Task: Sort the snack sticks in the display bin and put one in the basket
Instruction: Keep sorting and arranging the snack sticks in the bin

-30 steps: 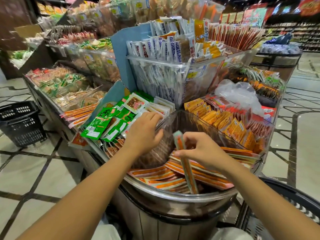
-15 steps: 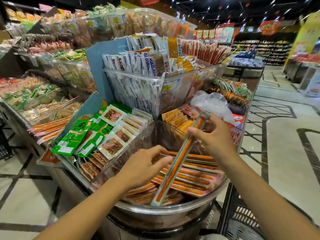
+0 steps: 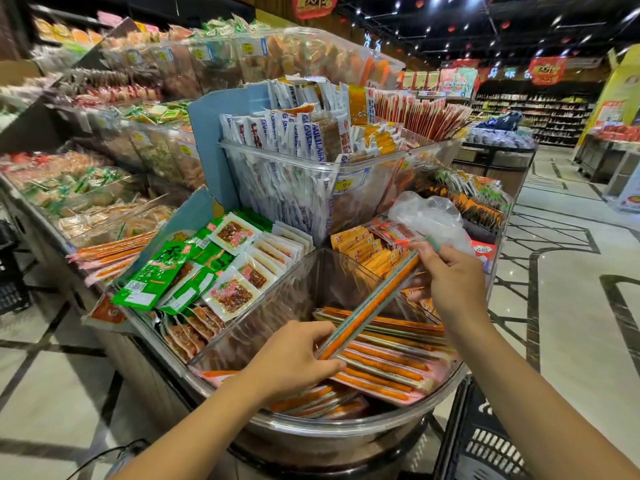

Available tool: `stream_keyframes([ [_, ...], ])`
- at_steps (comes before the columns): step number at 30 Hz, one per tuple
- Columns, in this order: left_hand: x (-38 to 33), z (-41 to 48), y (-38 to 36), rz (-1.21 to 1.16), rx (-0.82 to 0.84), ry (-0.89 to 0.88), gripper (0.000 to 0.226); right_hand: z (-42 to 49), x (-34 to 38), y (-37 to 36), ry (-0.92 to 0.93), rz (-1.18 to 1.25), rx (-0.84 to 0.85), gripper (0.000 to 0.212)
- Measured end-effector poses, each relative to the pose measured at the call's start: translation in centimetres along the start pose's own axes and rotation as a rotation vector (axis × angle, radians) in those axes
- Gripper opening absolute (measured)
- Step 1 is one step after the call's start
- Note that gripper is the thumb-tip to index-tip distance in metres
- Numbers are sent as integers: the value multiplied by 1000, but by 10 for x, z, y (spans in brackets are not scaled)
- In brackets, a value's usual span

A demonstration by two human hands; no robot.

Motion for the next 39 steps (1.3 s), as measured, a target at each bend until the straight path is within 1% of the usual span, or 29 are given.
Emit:
stream_keyframes([
  [1,0,0,1,-23,-3,10,16,1,1,0,2,-1,11,22],
  [3,-1,-1,4,-154,-12,38,13,2,2,1,-3,-14,37,23],
  [5,-5,-2,6,-301,-28,66,14,5,1,4,-18,-26,57,25],
  [8,-4,-2,12,-430,-100,120,16,8,-5,9,-48,-24,70,28],
  [10,0,-2,16,-477,-155,133,15,8,-8,10,-44,-29,71,24],
  [11,2,-2,18,-488,-180,133,13,8,-8,11,-14,-63,50,18],
  [12,3,-3,21,-494,-206,140,11,8,-6,13,48,-138,10,15],
  [13,4,-3,23,-499,-235,150,10,6,-2,16,143,-280,-58,28],
  [14,5,-3,25,-500,-258,162,10,4,5,16,289,-455,-113,44],
  [15,6,-3,26,-495,-270,171,9,0,13,13,471,-637,-143,52],
  [16,7,-3,27,-482,-272,178,9,-6,19,5,653,-780,-123,52],
  [17,7,-2,27,-463,-267,183,10,-15,24,-6,795,-879,-41,46],
  [18,6,-2,26,-444,-259,183,10,-22,25,-18,881,-941,83,37],
  [19,6,-2,26,-425,-253,178,11,-30,24,-30,911,-991,212,32],
  [20,3,-2,27,-406,-246,165,11,-37,22,-42,914,-1040,326,31],
  [22,-3,-3,28,-378,-235,128,11,-46,17,-60,906,-1111,478,32],
  [25,-12,-6,40,-320,-273,92,13,-43,14,-72,846,-1169,558,22],
  [27,-14,-9,56,-315,-339,64,13,-36,15,-69,728,-1097,559,16],
  [29,-13,-12,75,-385,-423,45,12,-28,16,-63,575,-991,545,13],
  [31,-8,-14,93,-427,-512,44,8,-21,22,-55,480,-874,479,13],
  [33,0,-15,106,-391,-580,27,6,-13,28,-46,414,-721,377,22],
  [35,5,-15,114,-282,-625,16,7,-5,33,-36,361,-557,299,22],
  [37,6,-15,113,-182,-621,10,9,-1,34,-31,299,-415,270,16],
  [39,2,-13,98,-152,-525,-6,8,-2,36,-30,229,-265,259,13],
])
Point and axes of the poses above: each hand's wrist, its own z-axis towards the middle knuckle, its own y-axis out of the back of the hand, x = y × z, the point moved 5 cm from there along z, towards the middle knuckle, and after that the axes turned 8 degrees about -z, right-handed, at the moved point
